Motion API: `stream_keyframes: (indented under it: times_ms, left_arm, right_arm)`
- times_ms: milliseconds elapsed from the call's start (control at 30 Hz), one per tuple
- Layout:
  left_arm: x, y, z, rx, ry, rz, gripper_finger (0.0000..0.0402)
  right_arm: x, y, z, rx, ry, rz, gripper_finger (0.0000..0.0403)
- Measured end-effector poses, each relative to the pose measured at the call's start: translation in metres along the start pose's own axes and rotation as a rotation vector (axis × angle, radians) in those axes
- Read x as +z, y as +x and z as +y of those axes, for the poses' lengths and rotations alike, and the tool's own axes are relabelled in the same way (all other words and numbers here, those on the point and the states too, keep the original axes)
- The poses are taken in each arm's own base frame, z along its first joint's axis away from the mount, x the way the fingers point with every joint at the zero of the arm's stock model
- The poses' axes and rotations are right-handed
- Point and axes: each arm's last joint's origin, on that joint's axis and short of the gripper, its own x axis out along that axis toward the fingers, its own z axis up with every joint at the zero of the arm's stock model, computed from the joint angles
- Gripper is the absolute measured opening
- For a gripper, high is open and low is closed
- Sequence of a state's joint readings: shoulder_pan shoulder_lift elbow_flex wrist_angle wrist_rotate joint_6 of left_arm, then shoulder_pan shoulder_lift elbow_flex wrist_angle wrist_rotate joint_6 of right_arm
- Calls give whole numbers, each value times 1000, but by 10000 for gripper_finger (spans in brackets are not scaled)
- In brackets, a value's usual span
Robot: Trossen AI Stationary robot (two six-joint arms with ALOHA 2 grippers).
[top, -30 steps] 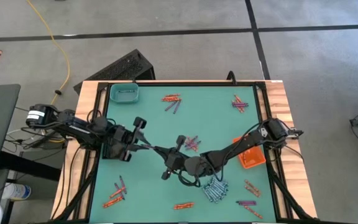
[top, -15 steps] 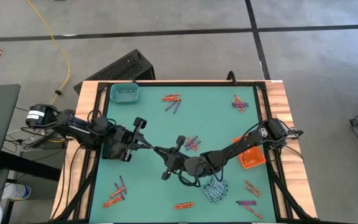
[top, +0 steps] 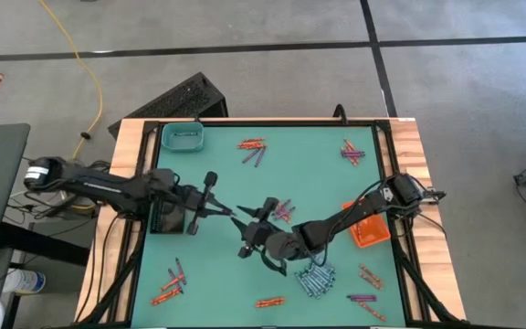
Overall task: Sort crayons
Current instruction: Put the purple crayon into the black bin
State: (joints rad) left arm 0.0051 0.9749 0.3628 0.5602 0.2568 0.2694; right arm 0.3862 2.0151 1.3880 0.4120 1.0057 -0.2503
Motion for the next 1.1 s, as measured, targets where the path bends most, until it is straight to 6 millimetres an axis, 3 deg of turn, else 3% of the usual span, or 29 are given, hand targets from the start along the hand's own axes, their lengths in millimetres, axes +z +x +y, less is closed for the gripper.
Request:
stream_keyframes:
  times_ms: [267,533,867,1100]
  left_arm:
    - [28,-28,2,102,-26,378,2]
    - [28,-63,-10,169,-220,746,2]
    - [27,-58,-19,184,-306,756,2]
    - [23,-58,-19,276,-499,797,2]
  right_arm:
    - [-11,0,1,-6,-49,71,188]
    - [-28,-3,3,12,-113,178,177]
    - [-31,-8,6,29,-133,199,175]
    - [-32,-8,5,29,-142,203,175]
